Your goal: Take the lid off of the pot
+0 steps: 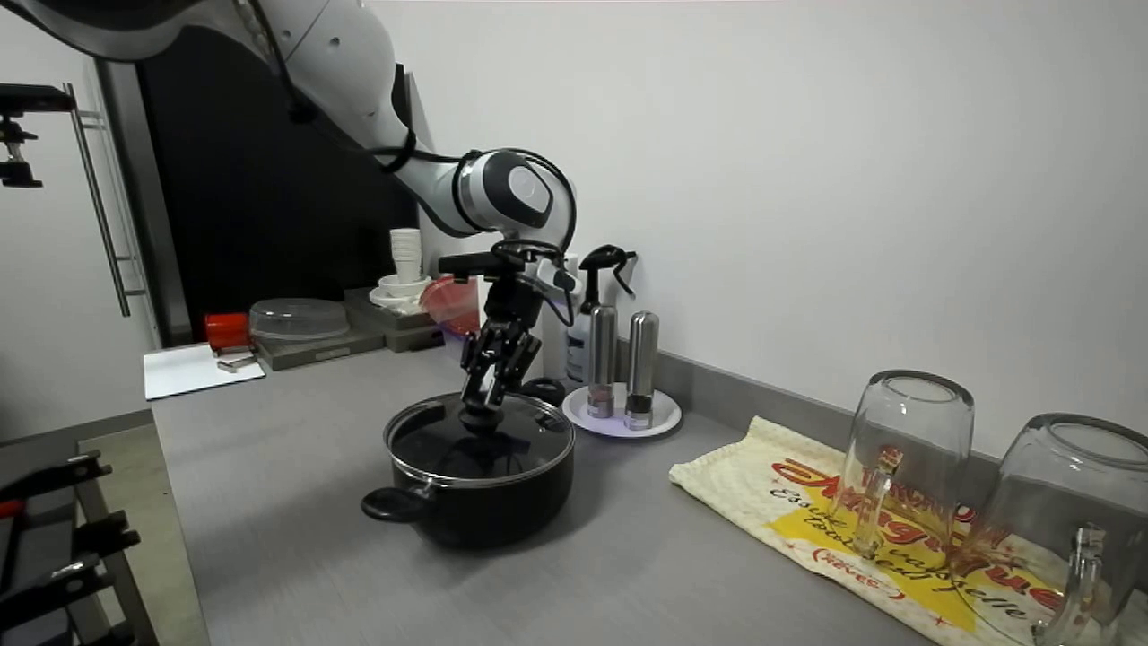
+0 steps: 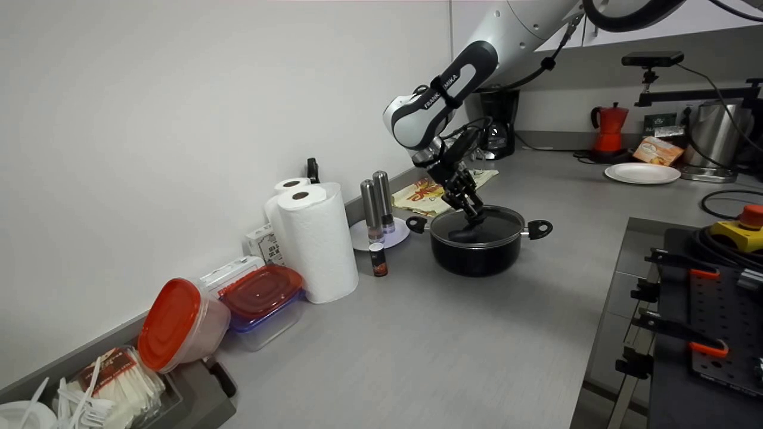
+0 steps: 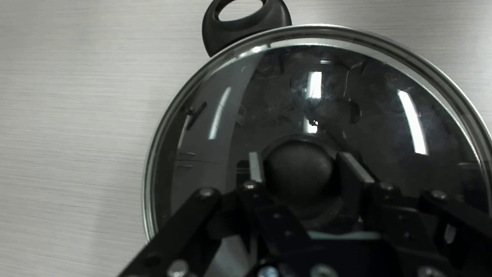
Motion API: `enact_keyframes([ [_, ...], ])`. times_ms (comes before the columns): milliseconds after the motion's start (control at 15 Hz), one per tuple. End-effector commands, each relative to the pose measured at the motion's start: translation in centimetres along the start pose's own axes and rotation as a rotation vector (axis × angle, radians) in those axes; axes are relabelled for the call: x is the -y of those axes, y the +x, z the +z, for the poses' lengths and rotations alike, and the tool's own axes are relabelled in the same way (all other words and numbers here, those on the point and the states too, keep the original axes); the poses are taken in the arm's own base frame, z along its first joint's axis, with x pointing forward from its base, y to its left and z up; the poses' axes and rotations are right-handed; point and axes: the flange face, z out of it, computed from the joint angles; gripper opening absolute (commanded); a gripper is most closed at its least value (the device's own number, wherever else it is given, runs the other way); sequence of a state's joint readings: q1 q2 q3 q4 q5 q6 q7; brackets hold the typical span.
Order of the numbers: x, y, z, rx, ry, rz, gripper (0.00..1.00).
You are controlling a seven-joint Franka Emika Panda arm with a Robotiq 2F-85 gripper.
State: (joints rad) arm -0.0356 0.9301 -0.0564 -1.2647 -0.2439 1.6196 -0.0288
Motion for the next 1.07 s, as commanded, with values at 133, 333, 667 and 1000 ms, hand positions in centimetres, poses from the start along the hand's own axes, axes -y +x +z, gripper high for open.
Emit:
enact_keyframes([
  [133,-0.7,-0.1,-1.0,0.012,0.000,-0.015,0.24],
  [333,-1.4,-1.2,-3.0,-0.015,-0.012,-0.011,0.24],
  [667,-3.1,-5.0,-10.2,-0.117,-0.072,0.005,0.24],
  [1000,-0.4,-9.4,-17.7,-0.220,-0.158,-0.051,0.24],
])
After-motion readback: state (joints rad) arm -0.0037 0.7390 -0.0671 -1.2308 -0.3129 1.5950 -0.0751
